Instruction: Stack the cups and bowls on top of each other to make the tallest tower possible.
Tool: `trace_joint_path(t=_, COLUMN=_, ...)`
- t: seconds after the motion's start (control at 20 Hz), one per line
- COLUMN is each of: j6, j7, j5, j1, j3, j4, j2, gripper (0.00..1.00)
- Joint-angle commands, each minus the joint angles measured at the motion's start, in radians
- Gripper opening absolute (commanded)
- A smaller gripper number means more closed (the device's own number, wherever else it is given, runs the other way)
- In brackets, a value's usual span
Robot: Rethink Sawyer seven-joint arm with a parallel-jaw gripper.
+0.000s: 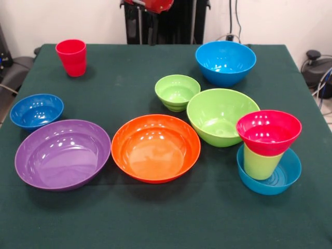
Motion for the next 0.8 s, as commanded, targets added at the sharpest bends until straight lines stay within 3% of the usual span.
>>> trace_joint_path(t=0.05, j6=0.145, j7=-0.100, j5=-0.078, j1=-0.046, j3=0.041, j4=0.018, j2=-0.001, gripper=1.00)
trace_joint_path(t=0.3, j6=0.017, j7=-0.144, j5=-0.149, j1=-0.152, j3=0.091, j4=0.037, j2=0.103, gripper=1.00)
trace_joint_path(t=0.8, j6=0.028, j7=-0.195, j5=-0.317, j1=-0.218, j3=0.154, j4=-0.005, j2=0.158, gripper=1.00)
